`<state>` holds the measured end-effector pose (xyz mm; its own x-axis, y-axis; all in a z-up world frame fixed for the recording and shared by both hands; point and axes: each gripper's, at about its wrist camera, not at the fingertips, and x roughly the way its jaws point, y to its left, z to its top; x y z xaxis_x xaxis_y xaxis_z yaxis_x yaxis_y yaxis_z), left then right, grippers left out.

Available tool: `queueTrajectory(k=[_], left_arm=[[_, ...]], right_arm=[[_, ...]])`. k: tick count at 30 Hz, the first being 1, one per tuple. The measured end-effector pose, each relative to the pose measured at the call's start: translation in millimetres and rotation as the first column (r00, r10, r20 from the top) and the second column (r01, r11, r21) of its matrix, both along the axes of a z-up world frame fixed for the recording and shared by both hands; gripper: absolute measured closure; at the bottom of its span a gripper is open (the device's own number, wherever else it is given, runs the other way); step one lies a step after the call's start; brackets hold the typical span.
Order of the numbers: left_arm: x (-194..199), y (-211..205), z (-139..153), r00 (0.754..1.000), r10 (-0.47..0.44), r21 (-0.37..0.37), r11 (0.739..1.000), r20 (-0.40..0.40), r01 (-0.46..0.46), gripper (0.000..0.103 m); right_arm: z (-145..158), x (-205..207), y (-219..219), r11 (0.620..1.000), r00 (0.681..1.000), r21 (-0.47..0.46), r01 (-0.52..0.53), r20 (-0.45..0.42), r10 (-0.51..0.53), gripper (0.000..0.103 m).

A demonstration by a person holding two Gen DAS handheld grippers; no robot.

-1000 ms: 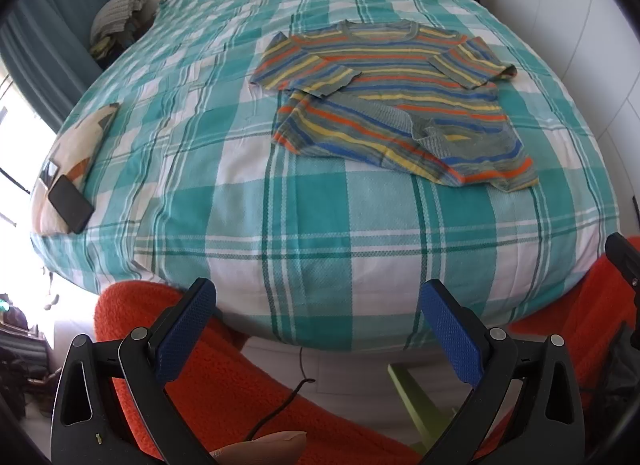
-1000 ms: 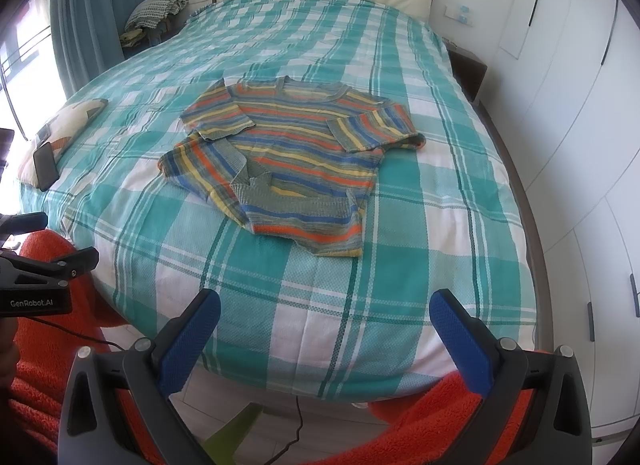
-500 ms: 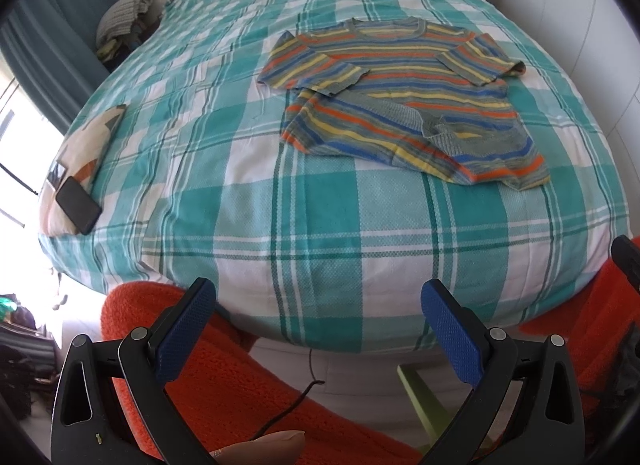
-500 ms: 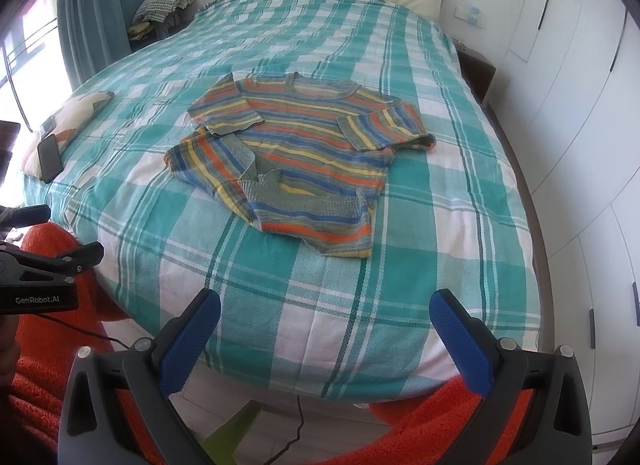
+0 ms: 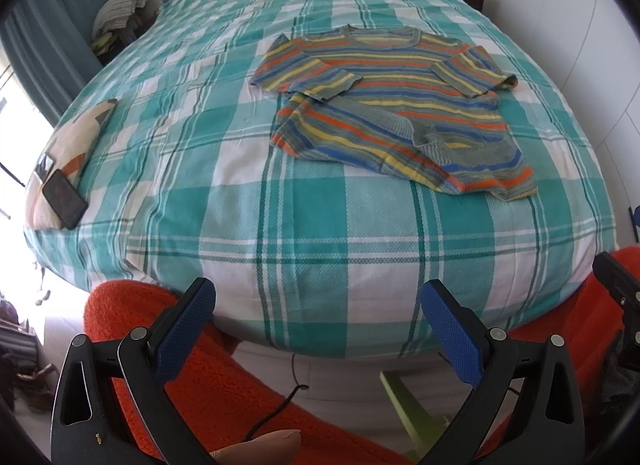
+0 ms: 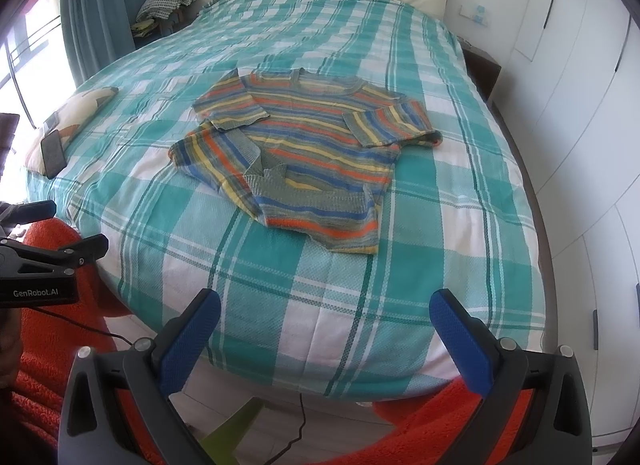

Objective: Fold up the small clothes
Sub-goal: 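Grasp the striped sweater's sleeve cuff with the right tool and lift it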

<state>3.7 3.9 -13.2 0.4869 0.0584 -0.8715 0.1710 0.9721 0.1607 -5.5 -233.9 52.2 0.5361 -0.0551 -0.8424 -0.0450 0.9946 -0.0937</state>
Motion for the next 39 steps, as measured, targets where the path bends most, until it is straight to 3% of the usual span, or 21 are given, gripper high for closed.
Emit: queueTrajectory(k=[9,13,18,21,24,27,28,30,31,32,36,39], left_arm=[[1,2,-4,1.000,-0.001,0.003,1.000,0.027,0.001,0.000],[2,5,-4,1.000,0.007,0.002,1.000,0.017,-0.007,0.000],[3,6,-5,1.000,0.019,0.000,1.000,0.010,-0.019,0.000],[3,6,-4,1.000,0.030,0.001,1.000,0.006,-0.030,0.000],[3,12,-6,0.998,0.057,0.013,0.998,-0.001,-0.057,0.000],[5,22,-9,0.995,0.096,0.025,0.995,-0.013,-0.096,0.000],[5,27,-11,0.994,0.110,0.030,0.994,-0.016,-0.110,0.000],[6,36,-15,0.990,0.137,0.038,0.990,-0.025,-0.136,0.000],[6,41,-17,0.988,0.148,0.036,0.988,-0.031,-0.147,0.000],[7,45,-19,0.987,0.156,0.032,0.987,-0.036,-0.155,0.000],[11,44,-31,0.983,0.155,0.031,0.988,-0.093,-0.153,0.000],[14,30,-33,0.988,0.115,0.014,0.993,-0.107,-0.114,0.000]], right_arm=[[-2,2,1,1.000,1.000,0.006,-0.008,0.002,0.008,0.000],[6,25,-14,0.997,0.996,0.008,-0.070,0.054,0.070,0.000],[11,116,-60,0.979,0.980,-0.193,-0.059,0.178,0.094,0.000],[-16,198,-68,0.972,0.980,-0.187,-0.141,0.114,0.164,0.000],[-66,269,-53,0.954,0.970,-0.184,-0.235,0.012,0.241,0.001],[-132,319,-35,0.923,0.953,-0.241,-0.301,-0.109,0.283,0.009],[-153,331,-36,0.928,0.950,-0.222,-0.300,-0.152,0.271,0.015],[-165,344,-54,0.964,0.956,-0.077,-0.253,-0.173,0.237,0.032],[-157,346,-66,0.976,0.968,-0.048,-0.210,-0.147,0.201,0.073],[-144,346,-81,0.985,0.978,-0.012,-0.170,-0.121,0.167,0.099],[-84,325,-180,0.998,0.999,0.048,0.044,0.009,-0.045,0.099],[-59,298,-273,0.948,0.953,0.116,0.296,0.035,-0.302,0.099]])
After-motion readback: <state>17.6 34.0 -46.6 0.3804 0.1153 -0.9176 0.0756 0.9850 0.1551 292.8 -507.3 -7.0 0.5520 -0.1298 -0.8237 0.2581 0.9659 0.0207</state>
